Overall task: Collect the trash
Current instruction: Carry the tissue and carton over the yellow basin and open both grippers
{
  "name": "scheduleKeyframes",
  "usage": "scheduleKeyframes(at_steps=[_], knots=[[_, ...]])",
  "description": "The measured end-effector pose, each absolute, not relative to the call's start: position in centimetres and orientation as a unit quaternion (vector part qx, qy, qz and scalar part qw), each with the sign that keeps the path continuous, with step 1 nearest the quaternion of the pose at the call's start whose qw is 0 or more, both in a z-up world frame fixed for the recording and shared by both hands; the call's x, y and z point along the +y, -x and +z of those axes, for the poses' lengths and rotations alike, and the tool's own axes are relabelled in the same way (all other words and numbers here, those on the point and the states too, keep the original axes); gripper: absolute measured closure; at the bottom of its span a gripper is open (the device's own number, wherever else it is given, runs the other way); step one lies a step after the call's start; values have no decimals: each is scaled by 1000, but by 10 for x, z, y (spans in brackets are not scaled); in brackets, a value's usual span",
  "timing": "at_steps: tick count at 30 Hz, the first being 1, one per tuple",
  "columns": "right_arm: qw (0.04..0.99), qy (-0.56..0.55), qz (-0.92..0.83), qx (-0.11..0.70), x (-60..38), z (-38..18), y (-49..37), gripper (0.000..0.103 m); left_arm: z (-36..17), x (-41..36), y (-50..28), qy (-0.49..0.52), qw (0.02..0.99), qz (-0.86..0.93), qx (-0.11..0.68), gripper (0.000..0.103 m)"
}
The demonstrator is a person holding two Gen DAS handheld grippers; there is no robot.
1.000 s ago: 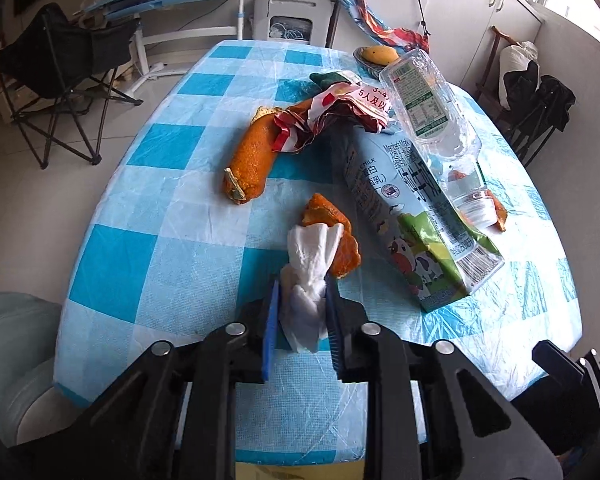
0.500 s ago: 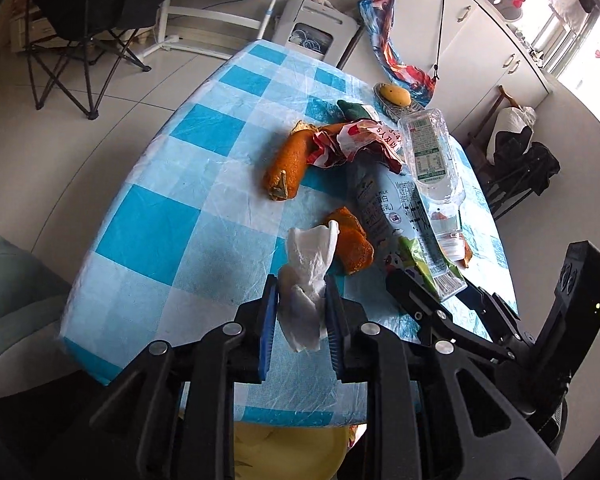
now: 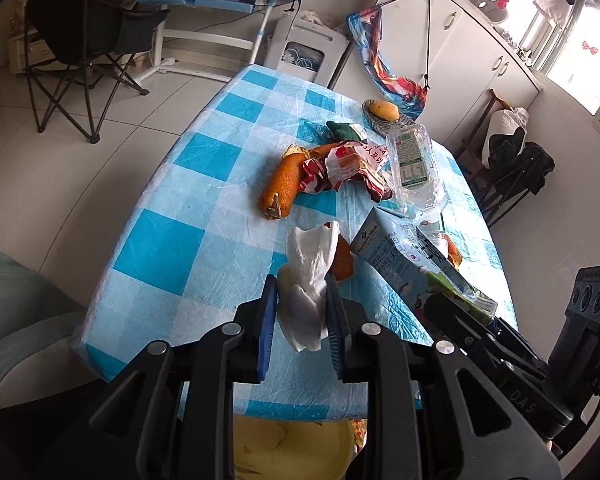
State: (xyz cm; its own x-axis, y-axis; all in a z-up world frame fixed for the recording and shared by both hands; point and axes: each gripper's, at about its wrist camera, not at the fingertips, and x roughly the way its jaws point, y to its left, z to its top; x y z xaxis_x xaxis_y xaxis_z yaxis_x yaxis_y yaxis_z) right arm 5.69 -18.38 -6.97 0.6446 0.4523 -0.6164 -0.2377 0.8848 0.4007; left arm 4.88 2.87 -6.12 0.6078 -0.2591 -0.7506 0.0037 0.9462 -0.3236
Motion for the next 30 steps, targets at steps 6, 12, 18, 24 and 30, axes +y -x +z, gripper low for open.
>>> scheduleKeyframes(at_steps=[6,12,18,24,30], knots=[[895,-134,210,369,-183,-59,-29,43,-54,28,-30,128,893,-74,425,81],[895,-108,239,361,-173,-46,5,43,-52,32,-12,122,896,-74,421,81],[882,-74,276,374,-156,-47,38,43,-50,32,5,114,898,-74,418,81],[856,-44,294,422,-138,-80,48,43,-53,33,23,108,897,-74,422,81],[844,-23,274,460,-130,-109,42,44,-63,30,43,89,892,-71,438,81]])
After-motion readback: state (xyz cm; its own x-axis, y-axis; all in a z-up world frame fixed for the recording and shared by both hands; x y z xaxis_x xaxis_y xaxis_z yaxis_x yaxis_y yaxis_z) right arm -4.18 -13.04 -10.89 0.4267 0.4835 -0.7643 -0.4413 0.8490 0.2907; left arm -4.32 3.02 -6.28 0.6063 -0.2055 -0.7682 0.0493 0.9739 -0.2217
